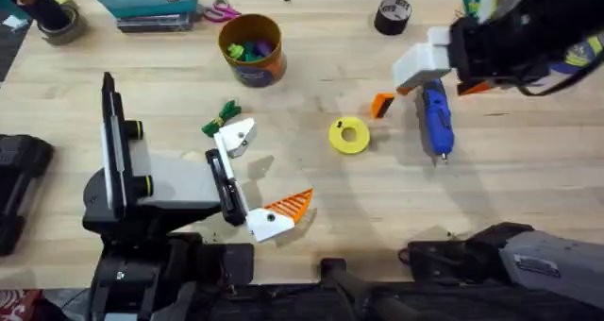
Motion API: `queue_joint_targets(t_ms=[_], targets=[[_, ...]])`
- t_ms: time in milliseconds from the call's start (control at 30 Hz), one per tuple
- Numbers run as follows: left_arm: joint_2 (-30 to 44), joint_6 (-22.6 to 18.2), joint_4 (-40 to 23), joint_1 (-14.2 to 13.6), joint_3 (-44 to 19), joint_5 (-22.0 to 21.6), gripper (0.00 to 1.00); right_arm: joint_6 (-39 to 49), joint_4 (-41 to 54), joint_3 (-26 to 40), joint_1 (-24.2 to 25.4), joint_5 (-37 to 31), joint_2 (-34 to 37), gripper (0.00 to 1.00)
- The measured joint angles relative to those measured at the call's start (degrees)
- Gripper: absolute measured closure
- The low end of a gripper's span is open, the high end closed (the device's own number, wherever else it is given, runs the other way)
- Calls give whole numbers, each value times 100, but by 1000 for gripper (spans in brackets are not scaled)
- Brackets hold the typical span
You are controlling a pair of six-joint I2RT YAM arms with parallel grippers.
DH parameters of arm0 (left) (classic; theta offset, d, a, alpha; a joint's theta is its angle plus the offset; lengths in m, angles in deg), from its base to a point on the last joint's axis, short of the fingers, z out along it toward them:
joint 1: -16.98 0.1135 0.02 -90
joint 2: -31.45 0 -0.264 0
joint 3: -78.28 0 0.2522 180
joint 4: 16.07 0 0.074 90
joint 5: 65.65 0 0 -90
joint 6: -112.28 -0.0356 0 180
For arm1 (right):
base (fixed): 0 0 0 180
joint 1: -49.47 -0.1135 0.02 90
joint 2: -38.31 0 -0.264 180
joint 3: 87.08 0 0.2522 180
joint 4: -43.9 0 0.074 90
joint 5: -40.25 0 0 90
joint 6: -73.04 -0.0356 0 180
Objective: Pick up the gripper from the table and insert it into the empty holder that is missing its gripper. Then pick up a screw, insert it into the mounting hole, and use the screwdriver to tighten it. Finally, clean up the table by picking up the vegetable and placing it into the bucket.
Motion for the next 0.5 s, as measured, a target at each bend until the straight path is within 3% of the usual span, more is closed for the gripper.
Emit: queue_joint_targets(t_ms=[500], targets=[[-1,0,-1,0,0,0,15,254,-358,0,-188,-2,709,5]])
